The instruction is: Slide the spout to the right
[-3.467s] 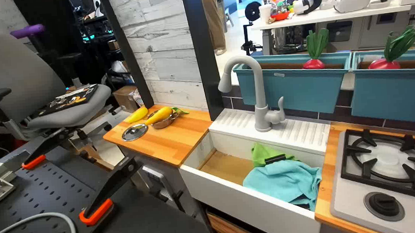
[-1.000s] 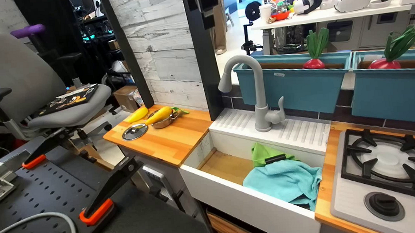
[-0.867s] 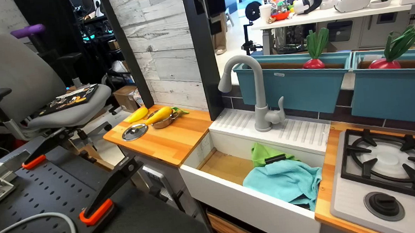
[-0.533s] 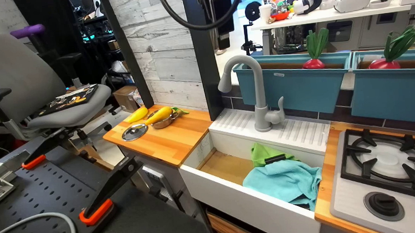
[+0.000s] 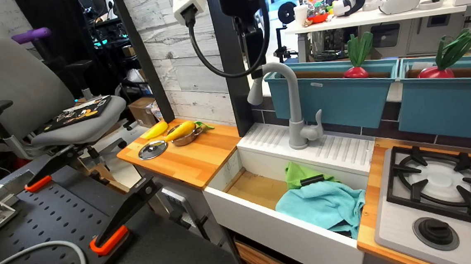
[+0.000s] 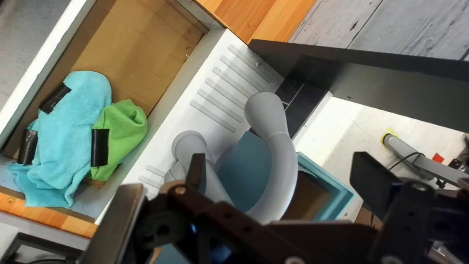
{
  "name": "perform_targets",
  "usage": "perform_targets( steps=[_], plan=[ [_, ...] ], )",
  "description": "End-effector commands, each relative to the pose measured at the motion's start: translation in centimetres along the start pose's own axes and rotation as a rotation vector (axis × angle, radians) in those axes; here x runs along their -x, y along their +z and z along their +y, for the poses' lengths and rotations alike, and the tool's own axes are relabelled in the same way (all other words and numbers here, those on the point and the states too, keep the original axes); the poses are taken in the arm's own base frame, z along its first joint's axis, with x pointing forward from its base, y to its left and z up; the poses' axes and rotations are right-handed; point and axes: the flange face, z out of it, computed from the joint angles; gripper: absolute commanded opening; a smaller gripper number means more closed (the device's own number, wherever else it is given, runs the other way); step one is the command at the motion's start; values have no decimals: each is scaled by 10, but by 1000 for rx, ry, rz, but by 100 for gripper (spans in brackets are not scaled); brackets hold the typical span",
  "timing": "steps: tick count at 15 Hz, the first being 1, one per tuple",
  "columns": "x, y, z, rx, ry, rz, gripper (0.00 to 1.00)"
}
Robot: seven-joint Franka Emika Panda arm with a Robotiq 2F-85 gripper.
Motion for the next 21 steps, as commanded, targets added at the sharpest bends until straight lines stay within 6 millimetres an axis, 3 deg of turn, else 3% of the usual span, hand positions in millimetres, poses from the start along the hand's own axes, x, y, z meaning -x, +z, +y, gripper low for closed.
perform_targets(
  steps=[1, 5, 6, 8, 11, 15, 21],
  plan=[
    [-12, 18, -5, 0, 53, 24, 100],
    [-14, 33, -9, 17, 71, 21, 100],
    [-15, 36, -10, 21, 72, 20, 75],
    [-18, 40, -10, 30, 73, 21, 66],
    [-21, 44, -9, 39, 76, 20, 34],
    [-19, 47, -7, 63, 59, 19, 0],
    [-5, 35, 4, 124, -33, -4, 2]
  ],
)
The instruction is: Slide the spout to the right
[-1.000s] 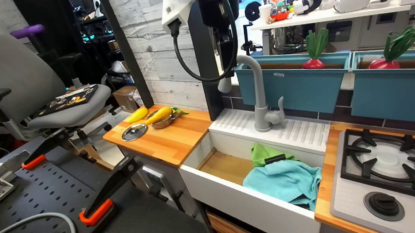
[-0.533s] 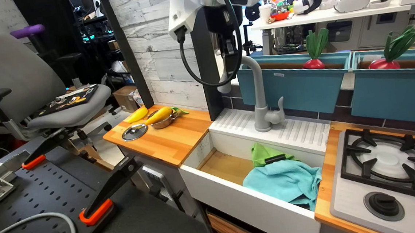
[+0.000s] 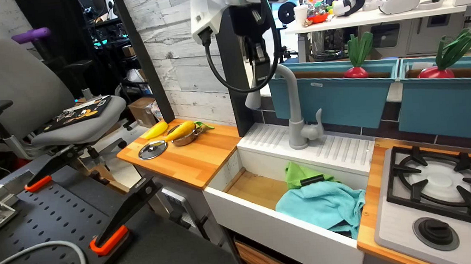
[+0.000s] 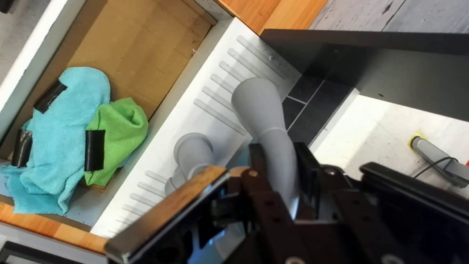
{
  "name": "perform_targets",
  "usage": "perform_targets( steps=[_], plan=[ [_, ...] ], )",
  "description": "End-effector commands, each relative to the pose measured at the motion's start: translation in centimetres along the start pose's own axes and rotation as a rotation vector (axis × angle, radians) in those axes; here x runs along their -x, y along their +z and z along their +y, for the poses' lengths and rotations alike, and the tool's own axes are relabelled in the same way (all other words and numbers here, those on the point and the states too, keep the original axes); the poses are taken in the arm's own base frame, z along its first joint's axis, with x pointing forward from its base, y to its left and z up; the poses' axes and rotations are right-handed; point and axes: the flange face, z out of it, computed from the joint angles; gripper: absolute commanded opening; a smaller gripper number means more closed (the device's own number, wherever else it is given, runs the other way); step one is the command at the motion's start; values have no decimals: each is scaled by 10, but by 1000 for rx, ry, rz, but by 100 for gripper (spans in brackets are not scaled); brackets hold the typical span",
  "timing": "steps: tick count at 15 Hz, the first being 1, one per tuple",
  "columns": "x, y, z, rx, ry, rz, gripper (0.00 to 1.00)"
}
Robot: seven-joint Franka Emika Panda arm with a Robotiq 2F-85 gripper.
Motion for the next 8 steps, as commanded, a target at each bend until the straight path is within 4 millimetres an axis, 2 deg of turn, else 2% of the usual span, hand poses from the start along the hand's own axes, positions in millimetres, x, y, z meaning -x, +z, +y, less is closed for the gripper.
perform_targets(
  steps=[1, 4, 8],
  plan=[
    [8, -9, 21, 65, -65, -18, 2],
    [6, -19, 34, 85, -155, -48, 2],
    [-7, -40, 59, 127, -281, -105, 2]
  ],
)
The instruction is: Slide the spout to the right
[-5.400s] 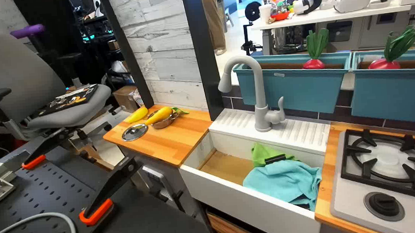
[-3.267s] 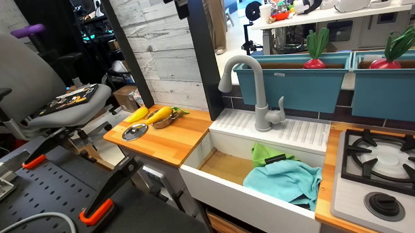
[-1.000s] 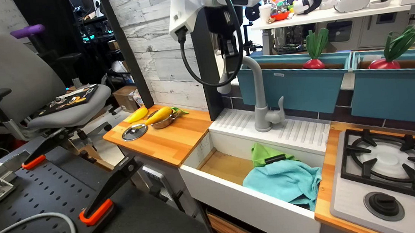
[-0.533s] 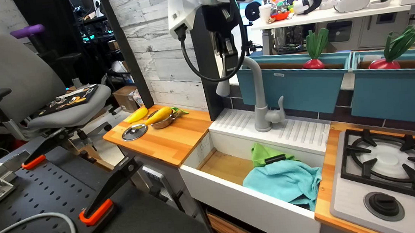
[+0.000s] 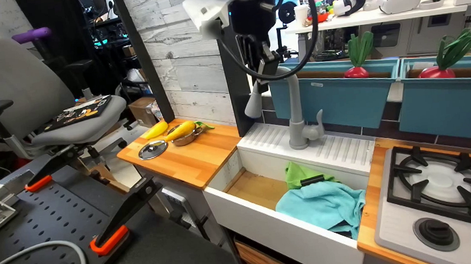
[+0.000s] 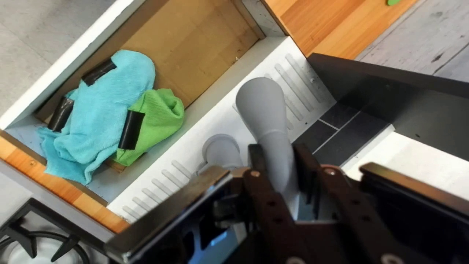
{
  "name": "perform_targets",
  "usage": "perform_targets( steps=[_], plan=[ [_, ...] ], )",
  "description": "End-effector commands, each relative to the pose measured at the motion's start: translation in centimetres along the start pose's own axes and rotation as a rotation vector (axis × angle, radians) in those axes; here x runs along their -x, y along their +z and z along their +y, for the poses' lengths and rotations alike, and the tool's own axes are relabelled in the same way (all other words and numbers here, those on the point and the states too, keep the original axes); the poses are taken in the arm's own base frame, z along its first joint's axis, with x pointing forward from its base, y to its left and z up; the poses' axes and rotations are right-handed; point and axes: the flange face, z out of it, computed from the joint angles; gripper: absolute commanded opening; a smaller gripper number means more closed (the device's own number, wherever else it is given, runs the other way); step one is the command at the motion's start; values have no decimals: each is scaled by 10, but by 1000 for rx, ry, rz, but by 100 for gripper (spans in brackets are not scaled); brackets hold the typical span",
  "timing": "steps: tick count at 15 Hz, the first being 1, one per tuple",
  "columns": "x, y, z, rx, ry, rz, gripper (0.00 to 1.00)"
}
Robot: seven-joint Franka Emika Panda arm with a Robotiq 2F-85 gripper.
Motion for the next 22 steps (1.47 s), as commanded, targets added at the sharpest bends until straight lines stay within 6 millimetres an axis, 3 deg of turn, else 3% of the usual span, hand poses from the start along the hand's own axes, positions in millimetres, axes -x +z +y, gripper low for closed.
perform_targets(
  steps=[1, 9, 13, 14, 15, 18, 22],
  plan=[
    [-1, -28, 41, 56, -108, -72, 2],
    [-26, -61, 73, 171, -275, -177, 2],
    [-37, -89, 114, 289, -308, -202, 2],
    [-39, -92, 121, 306, -309, -202, 32],
    [-37, -95, 125, 320, -316, -201, 34],
    [-30, -96, 122, 330, -363, -204, 58],
    [-5, -94, 100, 283, -462, -219, 95]
  ],
)
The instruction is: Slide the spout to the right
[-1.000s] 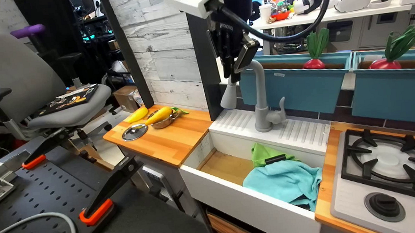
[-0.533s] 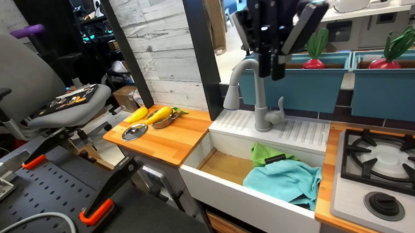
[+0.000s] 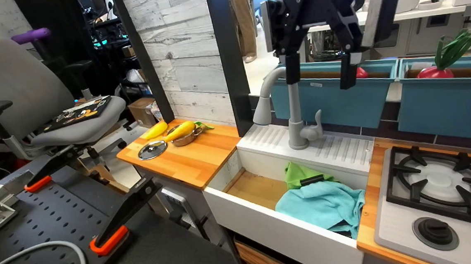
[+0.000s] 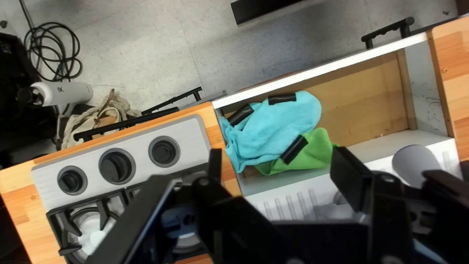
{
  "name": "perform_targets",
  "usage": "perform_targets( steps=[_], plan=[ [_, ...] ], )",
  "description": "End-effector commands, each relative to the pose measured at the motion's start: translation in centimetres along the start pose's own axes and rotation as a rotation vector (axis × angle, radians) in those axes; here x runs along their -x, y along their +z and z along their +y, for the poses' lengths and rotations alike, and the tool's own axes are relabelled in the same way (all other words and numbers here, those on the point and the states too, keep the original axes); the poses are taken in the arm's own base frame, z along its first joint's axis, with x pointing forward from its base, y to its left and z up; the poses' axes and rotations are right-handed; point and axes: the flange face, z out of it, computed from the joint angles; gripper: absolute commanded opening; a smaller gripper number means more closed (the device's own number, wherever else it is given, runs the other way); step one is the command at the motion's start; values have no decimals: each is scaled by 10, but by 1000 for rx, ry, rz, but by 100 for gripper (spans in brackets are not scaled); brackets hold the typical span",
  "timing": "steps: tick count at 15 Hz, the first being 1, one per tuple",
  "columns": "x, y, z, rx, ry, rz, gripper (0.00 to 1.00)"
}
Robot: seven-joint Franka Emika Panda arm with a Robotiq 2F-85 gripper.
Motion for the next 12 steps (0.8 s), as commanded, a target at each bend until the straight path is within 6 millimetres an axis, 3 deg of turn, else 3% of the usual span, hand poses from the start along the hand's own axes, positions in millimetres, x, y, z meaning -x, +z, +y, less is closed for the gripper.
perform_targets(
  steps=[1, 6, 7, 9, 12],
  plan=[
    [28, -14, -30, -25, -118, -3, 100],
    [69, -40, -84, -46, -231, 7, 100],
    [44, -25, -70, -44, -179, -7, 100],
    [48, -32, -79, -45, -190, 0, 100],
    [47, -24, -72, -46, -179, -12, 100]
  ],
)
